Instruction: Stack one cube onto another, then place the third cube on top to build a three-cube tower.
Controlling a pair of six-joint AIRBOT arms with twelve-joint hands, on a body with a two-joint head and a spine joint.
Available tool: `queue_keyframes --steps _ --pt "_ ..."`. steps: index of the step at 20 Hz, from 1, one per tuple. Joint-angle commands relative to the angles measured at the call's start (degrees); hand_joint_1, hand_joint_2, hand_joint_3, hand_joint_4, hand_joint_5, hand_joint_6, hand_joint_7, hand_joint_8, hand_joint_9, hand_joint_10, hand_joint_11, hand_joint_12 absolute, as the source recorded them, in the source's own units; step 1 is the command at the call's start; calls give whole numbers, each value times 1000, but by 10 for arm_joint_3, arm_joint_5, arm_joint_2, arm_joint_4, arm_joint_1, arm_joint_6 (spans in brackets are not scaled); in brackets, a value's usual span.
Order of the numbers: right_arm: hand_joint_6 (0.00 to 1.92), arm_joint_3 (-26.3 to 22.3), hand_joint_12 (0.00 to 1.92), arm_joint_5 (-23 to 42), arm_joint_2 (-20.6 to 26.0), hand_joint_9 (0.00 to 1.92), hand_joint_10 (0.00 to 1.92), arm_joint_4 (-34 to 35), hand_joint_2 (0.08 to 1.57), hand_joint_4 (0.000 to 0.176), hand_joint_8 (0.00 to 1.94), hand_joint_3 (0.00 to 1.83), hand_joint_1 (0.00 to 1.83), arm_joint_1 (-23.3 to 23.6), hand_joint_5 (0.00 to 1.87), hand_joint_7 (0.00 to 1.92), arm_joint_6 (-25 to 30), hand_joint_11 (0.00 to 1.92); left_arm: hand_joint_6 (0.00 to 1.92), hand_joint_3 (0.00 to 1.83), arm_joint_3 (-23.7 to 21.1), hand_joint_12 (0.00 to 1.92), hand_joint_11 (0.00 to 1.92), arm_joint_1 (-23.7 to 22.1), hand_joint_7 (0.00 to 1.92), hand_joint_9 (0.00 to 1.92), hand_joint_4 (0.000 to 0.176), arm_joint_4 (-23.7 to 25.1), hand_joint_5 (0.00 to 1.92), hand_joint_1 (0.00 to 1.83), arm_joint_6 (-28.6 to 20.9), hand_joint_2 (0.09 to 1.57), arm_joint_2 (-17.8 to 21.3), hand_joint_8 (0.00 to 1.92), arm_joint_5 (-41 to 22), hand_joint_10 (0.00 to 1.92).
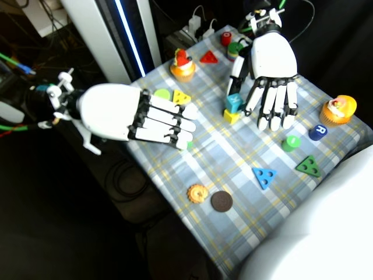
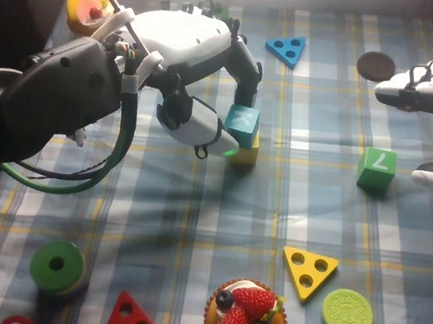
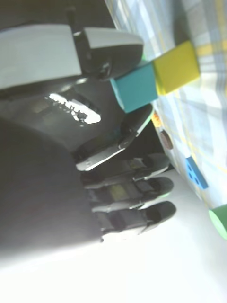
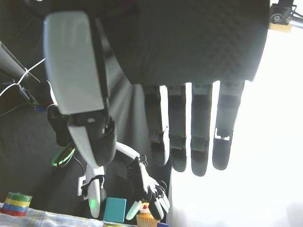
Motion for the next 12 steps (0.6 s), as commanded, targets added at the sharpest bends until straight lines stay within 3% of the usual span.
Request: queue_keyframes --steps 1,5,6,7,8,9,12 --pt "0 2 879 68 -1 456 1 13 1213 0 0 0 702 5 437 502 4 70 997 0 3 543 8 -7 572 373 176 13 961 1010 -1 1113 -2 1 -50 0" --pt "2 2 871 68 -1 465 4 13 1212 0 4 0 714 5 444 514 4 78 996 0 3 545 14 -7 568 373 176 12 962 1011 -1 1111 -3 0 -50 0" --pt "0 2 834 68 -1 456 0 13 1212 0 0 0 734 5 442 505 4 75 377 0 3 532 17 -7 557 366 176 12 863 972 -1 1038 -4 7 -50 4" --pt "0 2 834 68 -1 456 0 13 1212 0 0 0 734 5 442 505 4 75 377 0 4 532 17 -7 557 366 176 12 863 972 -1 1038 -4 7 -50 4" --pt "1 3 835 68 -1 462 3 13 1212 0 2 0 733 5 445 509 4 79 125 0 4 525 23 -7 560 370 176 12 886 964 -1 1005 -4 4 -50 4" --pt "1 3 837 68 -1 463 3 13 1213 0 2 0 741 5 445 508 4 79 38 0 4 516 26 -7 562 373 176 12 902 954 -1 995 -4 1 -50 2" --pt "1 3 842 67 -1 472 5 13 1203 0 4 0 741 5 447 520 4 91 0 0 4 529 53 -7 568 390 176 12 847 933 -1 969 -5 2 -50 7"
